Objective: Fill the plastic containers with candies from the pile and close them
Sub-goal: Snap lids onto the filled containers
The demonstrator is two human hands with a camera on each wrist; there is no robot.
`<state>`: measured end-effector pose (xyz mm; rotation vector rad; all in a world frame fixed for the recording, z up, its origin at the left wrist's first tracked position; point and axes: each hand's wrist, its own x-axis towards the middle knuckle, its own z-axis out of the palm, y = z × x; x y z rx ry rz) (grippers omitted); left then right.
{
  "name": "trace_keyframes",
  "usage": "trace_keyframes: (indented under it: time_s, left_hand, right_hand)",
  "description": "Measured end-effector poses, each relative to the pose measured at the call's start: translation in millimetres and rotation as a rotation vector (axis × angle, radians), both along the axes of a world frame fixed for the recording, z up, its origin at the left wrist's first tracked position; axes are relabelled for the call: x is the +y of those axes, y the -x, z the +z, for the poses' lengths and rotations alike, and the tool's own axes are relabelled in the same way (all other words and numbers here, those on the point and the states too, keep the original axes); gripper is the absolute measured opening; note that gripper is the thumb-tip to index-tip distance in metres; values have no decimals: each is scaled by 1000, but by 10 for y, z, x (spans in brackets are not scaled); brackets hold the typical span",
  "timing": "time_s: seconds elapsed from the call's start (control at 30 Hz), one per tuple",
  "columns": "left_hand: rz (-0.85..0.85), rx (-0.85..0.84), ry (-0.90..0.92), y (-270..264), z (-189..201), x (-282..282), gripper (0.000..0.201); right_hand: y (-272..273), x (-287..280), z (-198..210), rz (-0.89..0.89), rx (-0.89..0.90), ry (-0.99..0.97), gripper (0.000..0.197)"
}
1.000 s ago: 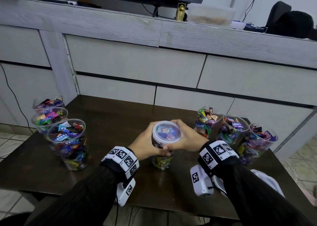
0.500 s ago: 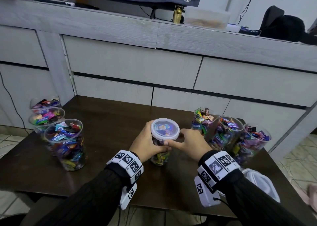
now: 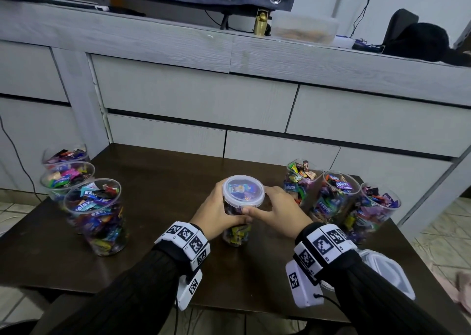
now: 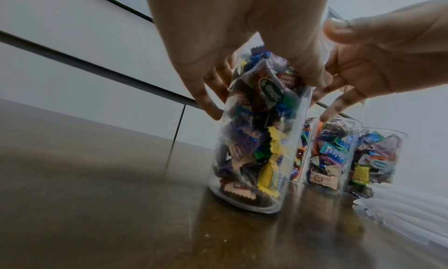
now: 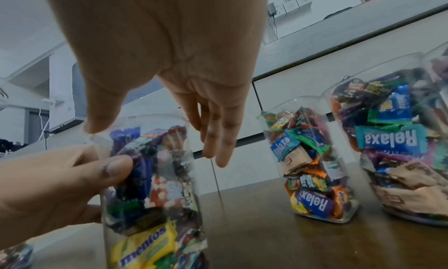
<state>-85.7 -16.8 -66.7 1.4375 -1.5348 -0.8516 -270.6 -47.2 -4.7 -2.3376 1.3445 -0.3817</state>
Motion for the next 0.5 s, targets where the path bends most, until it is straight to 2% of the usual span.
trace_keyframes:
  time_s: [0.1,0.23,0.3,0.4,0.5]
  left_hand:
    - [-14,-35,-1,-1,7,28,100]
    - [-1,-89,11,0,15,58,97]
    - [-14,-86,3,-14,34,51,95]
    - [-83,-59,-23,-47,76,20,98]
    - [-175,-78,-75,-80,47,-13,111]
  right_hand:
    - [-26,-13,0,5,56,-51,93]
    - [-55,-4,-23,26,-43,-54,76]
    - [-39,-1,-14,19,-13,-54,88]
    - [-49,26,7,47,14,40,102]
    - [-123,83,-13,170,197,228,96]
